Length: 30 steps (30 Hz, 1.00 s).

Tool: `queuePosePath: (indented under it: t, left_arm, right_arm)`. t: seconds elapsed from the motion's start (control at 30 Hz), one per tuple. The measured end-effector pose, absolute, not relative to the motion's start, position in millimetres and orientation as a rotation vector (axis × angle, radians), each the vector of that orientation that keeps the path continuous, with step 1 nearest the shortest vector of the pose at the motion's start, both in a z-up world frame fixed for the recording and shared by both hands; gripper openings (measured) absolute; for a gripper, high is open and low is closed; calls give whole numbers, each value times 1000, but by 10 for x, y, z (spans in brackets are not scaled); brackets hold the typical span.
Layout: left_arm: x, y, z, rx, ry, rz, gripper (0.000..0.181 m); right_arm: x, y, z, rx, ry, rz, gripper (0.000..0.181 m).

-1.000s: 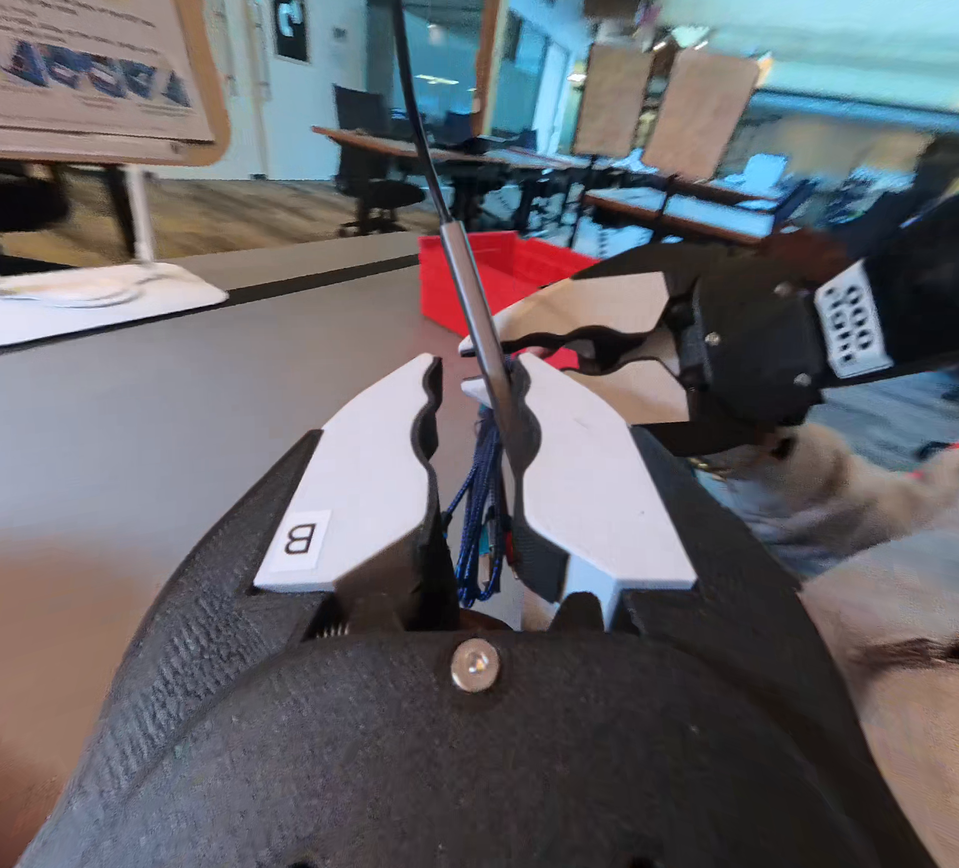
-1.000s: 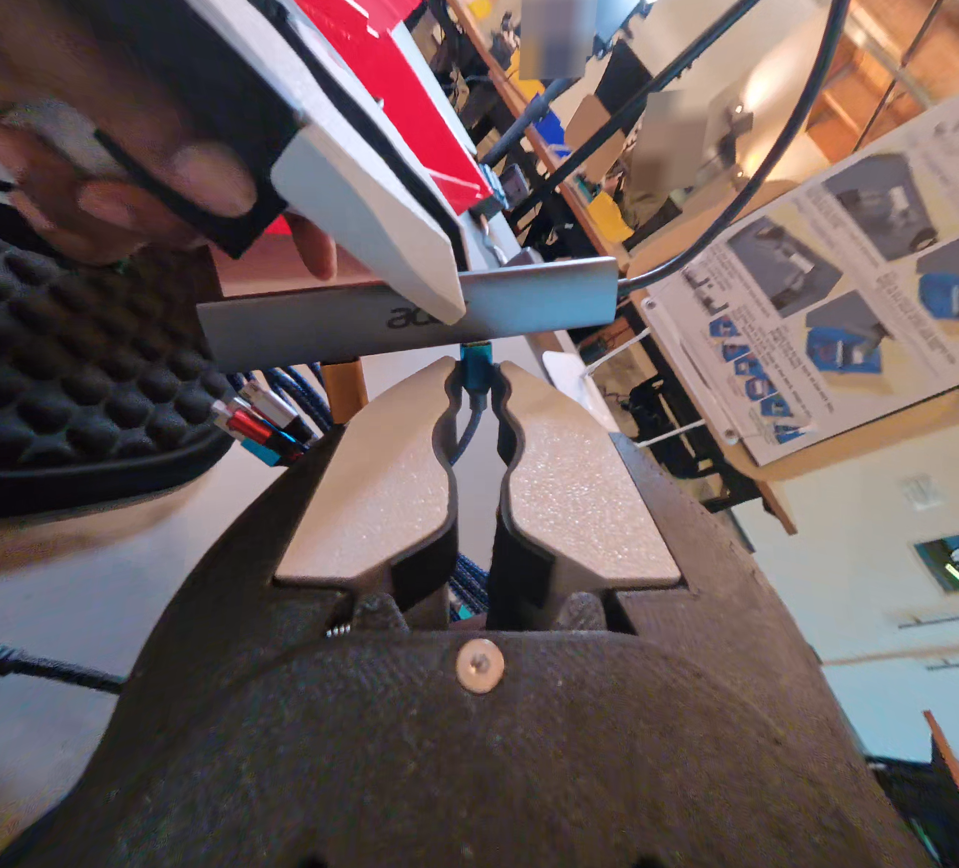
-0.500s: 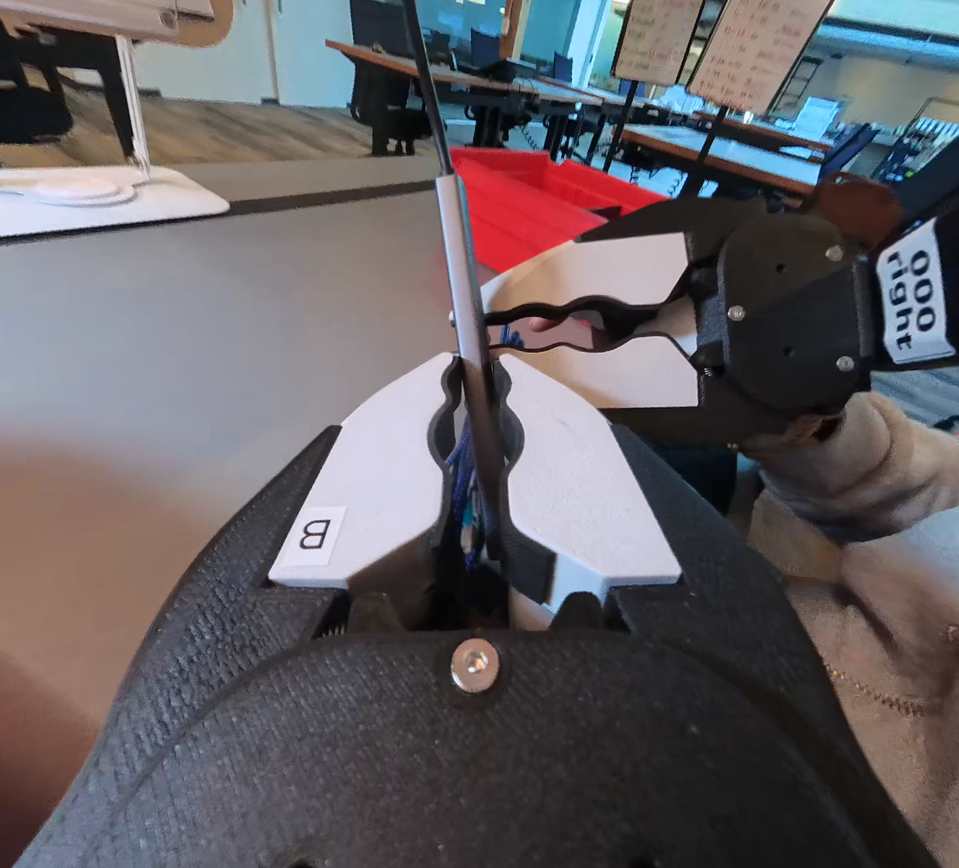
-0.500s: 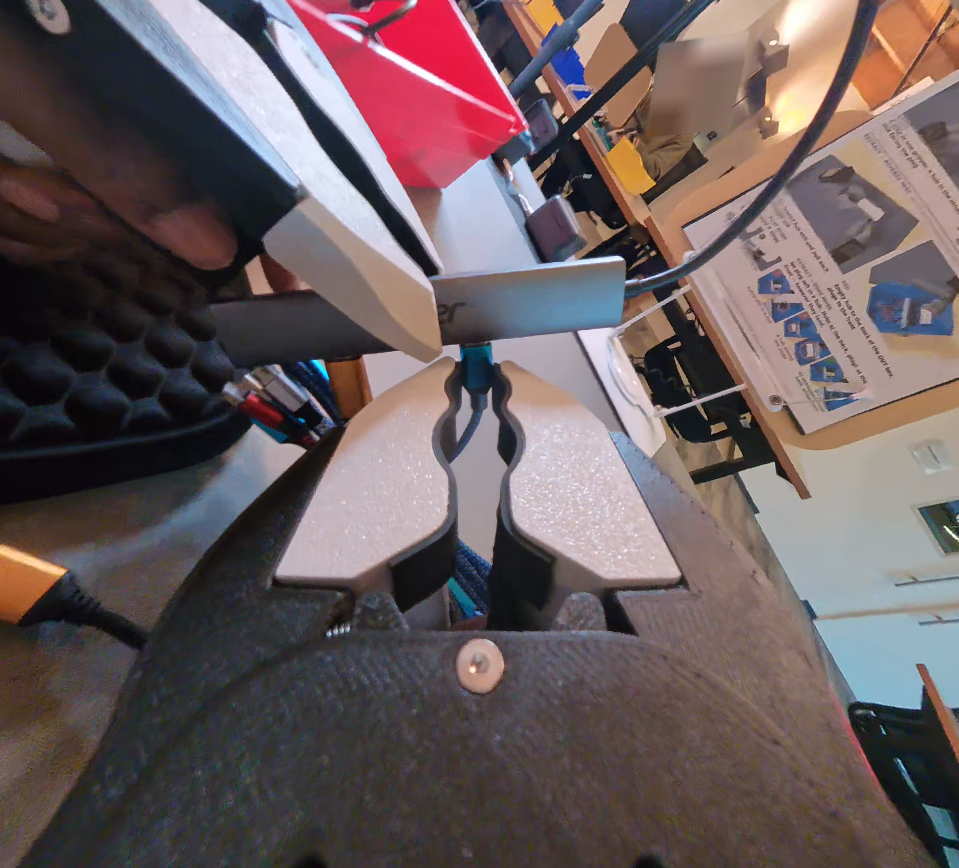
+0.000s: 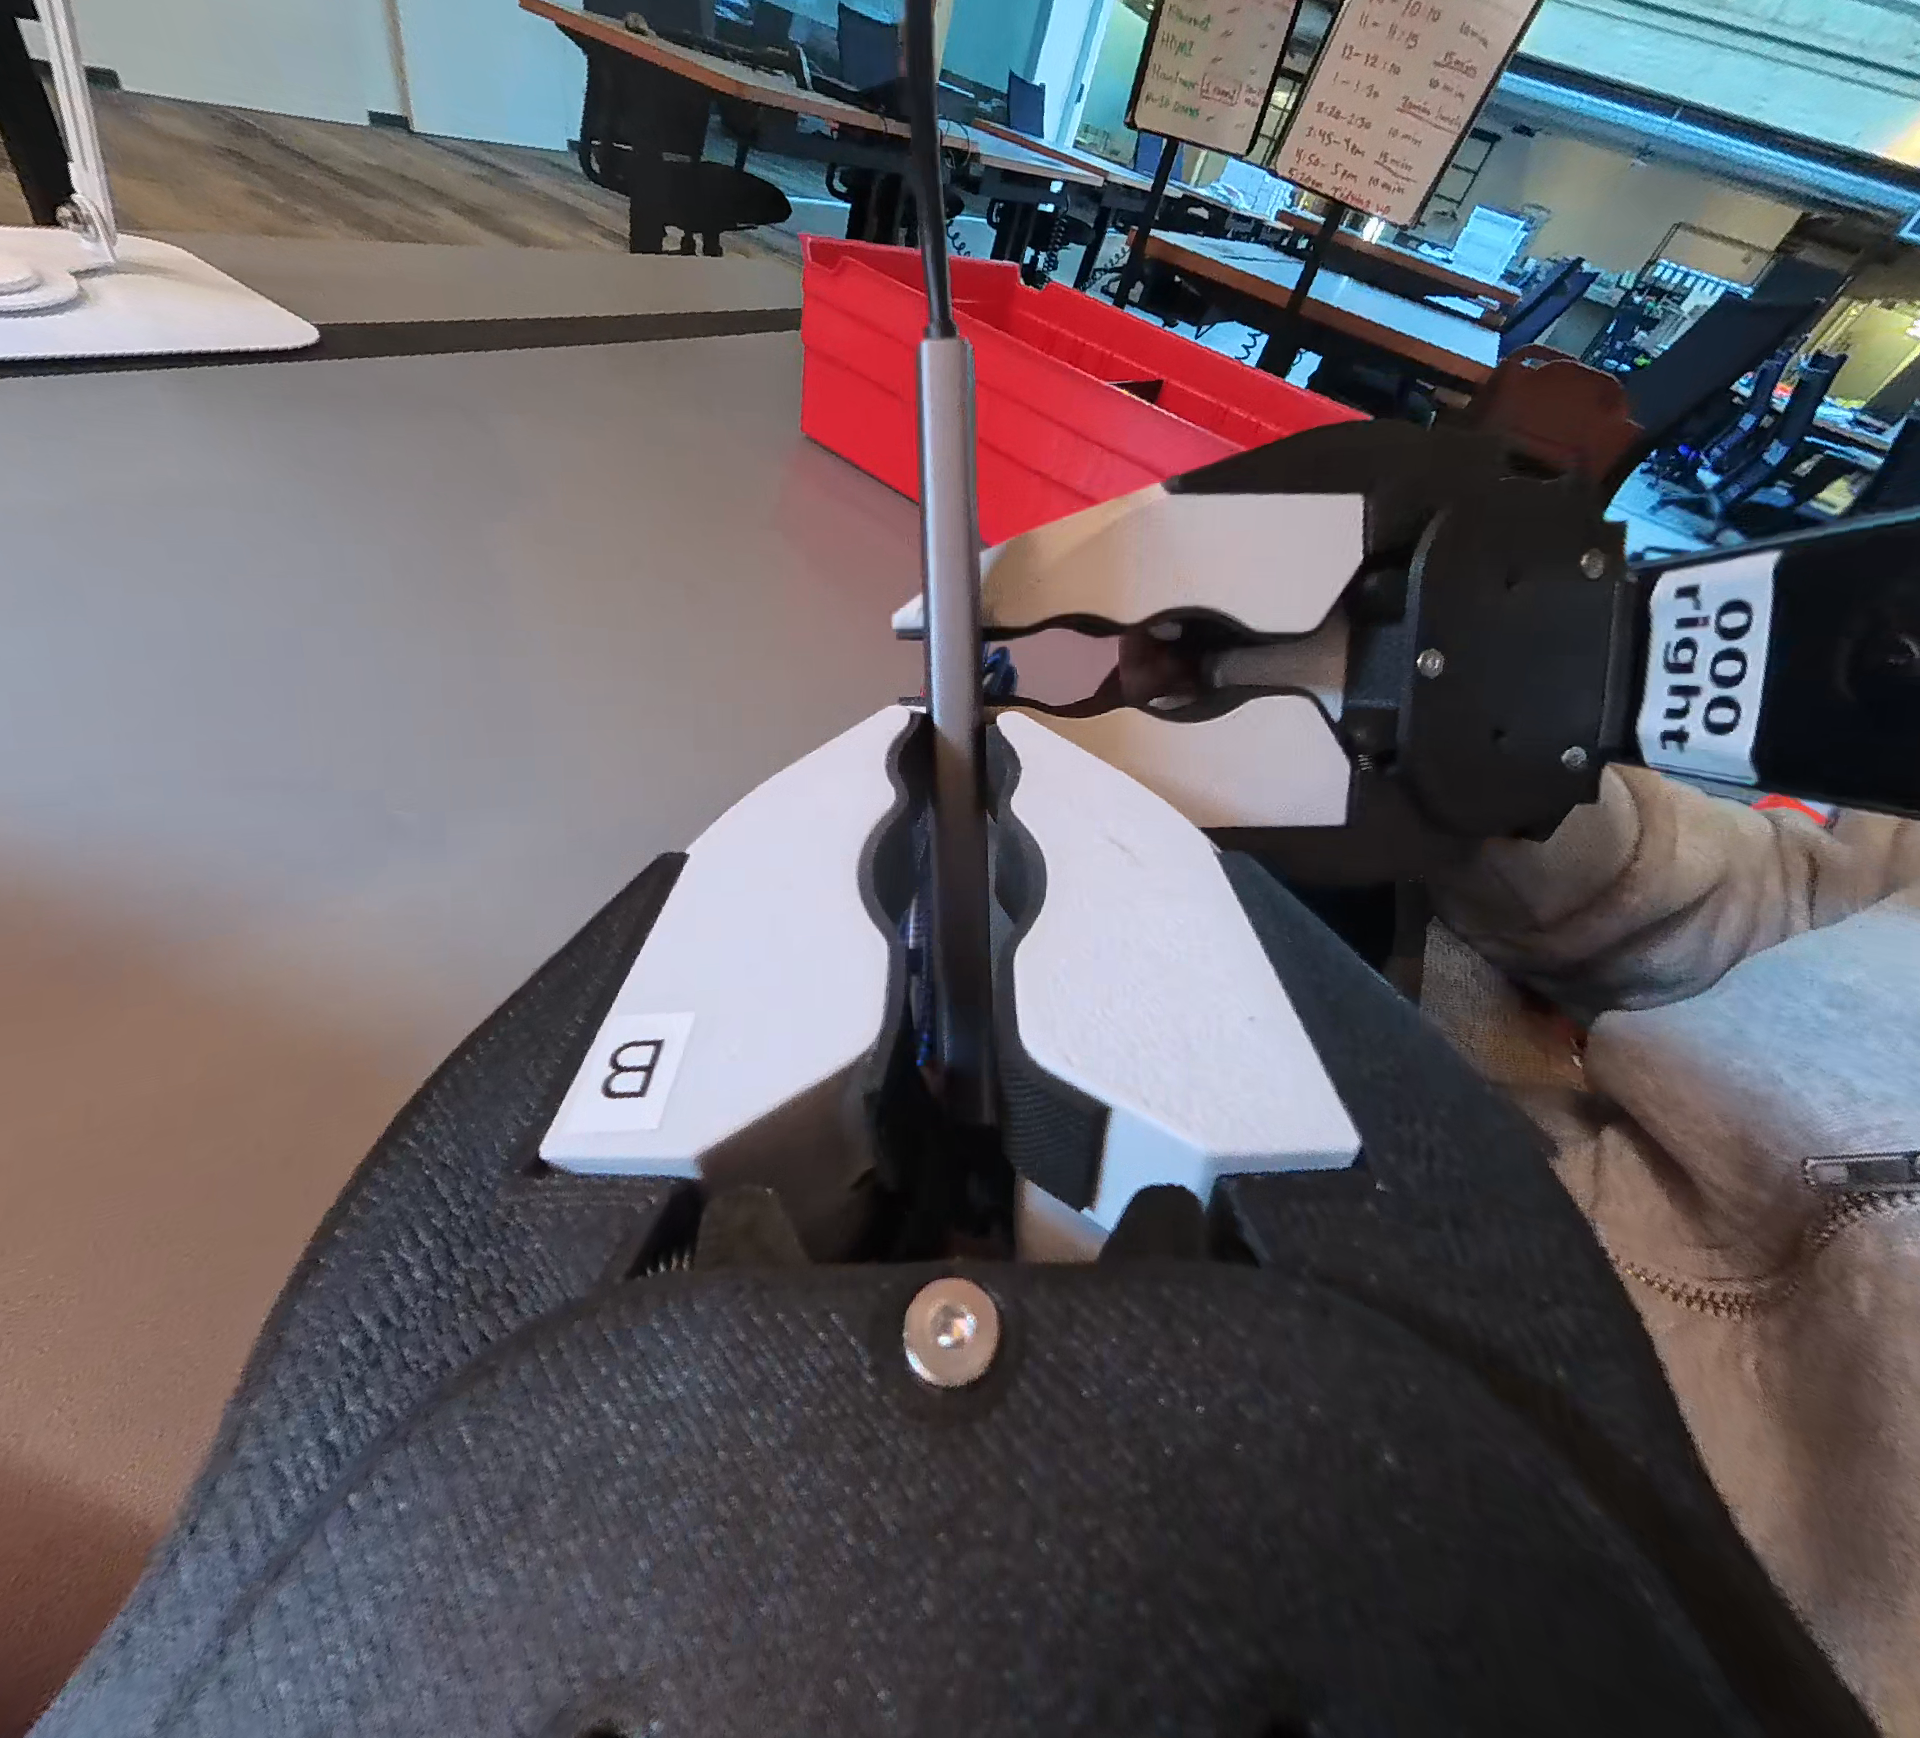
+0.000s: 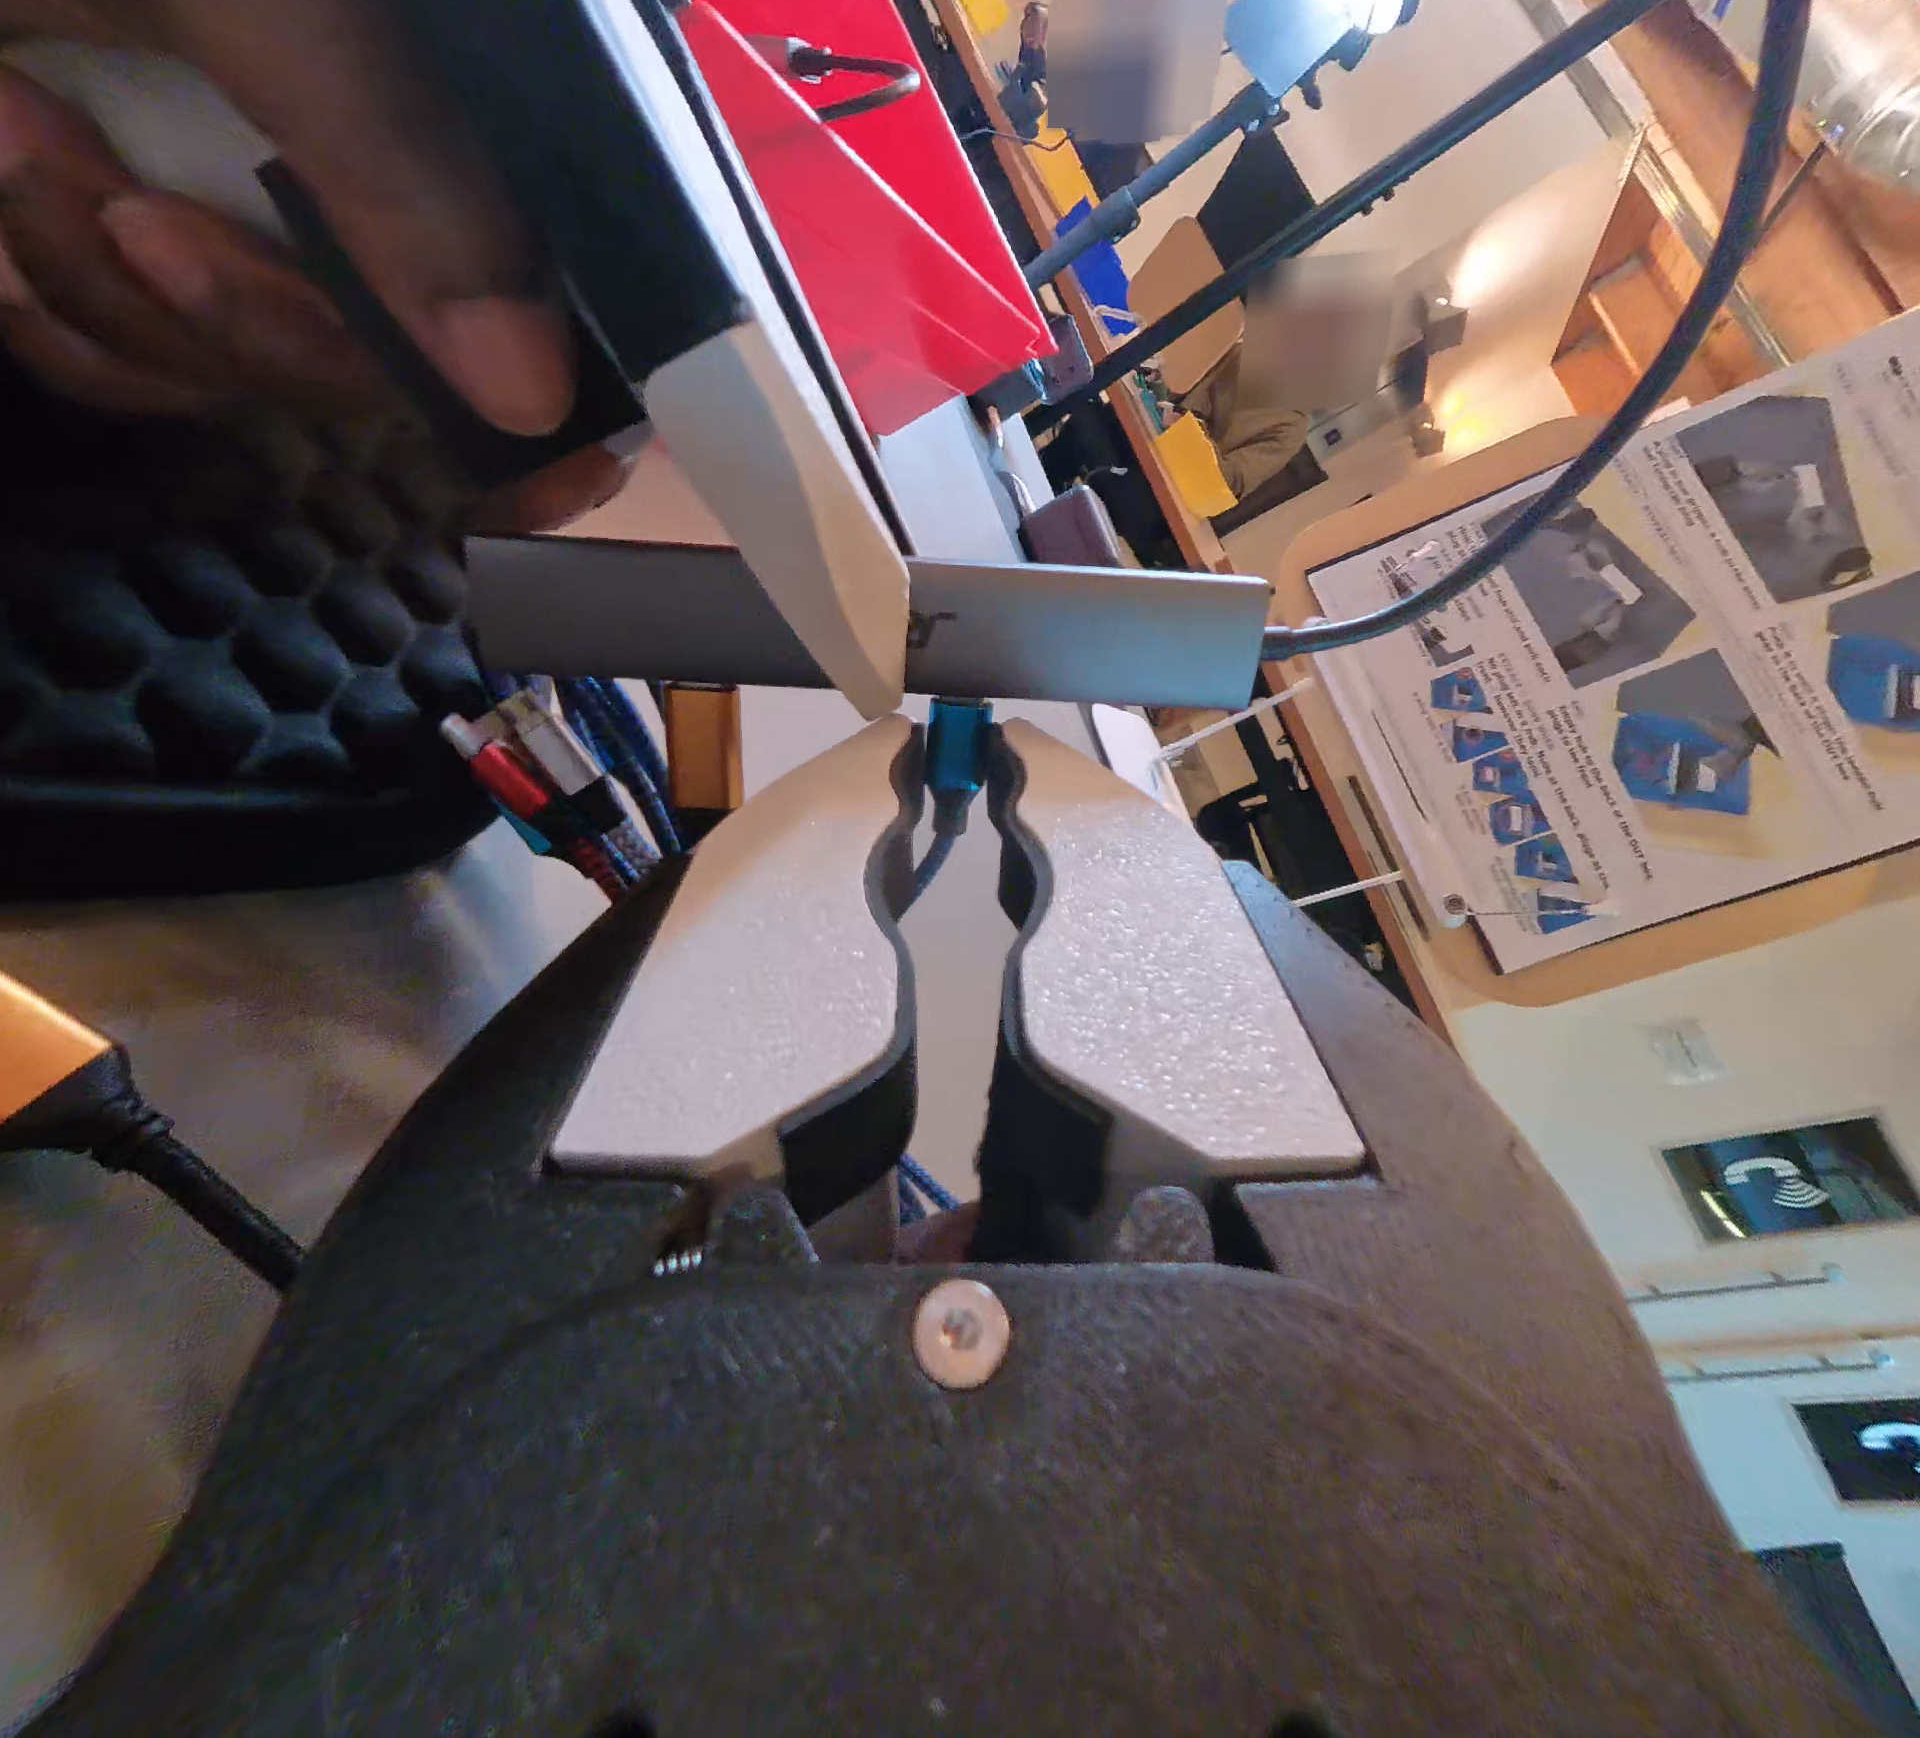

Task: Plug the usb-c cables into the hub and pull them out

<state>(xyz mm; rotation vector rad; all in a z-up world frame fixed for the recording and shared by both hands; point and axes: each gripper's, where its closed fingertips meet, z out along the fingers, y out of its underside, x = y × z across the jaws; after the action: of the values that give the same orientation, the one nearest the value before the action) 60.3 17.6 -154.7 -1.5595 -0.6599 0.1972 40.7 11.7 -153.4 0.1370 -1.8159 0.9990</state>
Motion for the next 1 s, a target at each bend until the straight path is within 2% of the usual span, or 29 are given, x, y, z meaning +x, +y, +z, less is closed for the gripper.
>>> queuePosePath:
  t: [0.37, 0.7, 0.9, 1.0]
  left_arm:
    - [596, 140, -1560, -1572, -638, 410, 9]
    - [638, 147, -1545, -1562, -603, 429, 8]
    - [644, 174, -1555, -1574, -594, 392, 9]
    - [615, 145, -1540, -1551, -619, 389, 8]
  right_arm:
    - [432, 117, -1666, 90, -1897, 1132, 12]
    - [505, 131, -1784, -54, -1937, 1171, 12]
    - [400, 219, -1700, 160, -1823, 997, 10]
    - [381, 192, -1673, 5, -1872, 1116, 10]
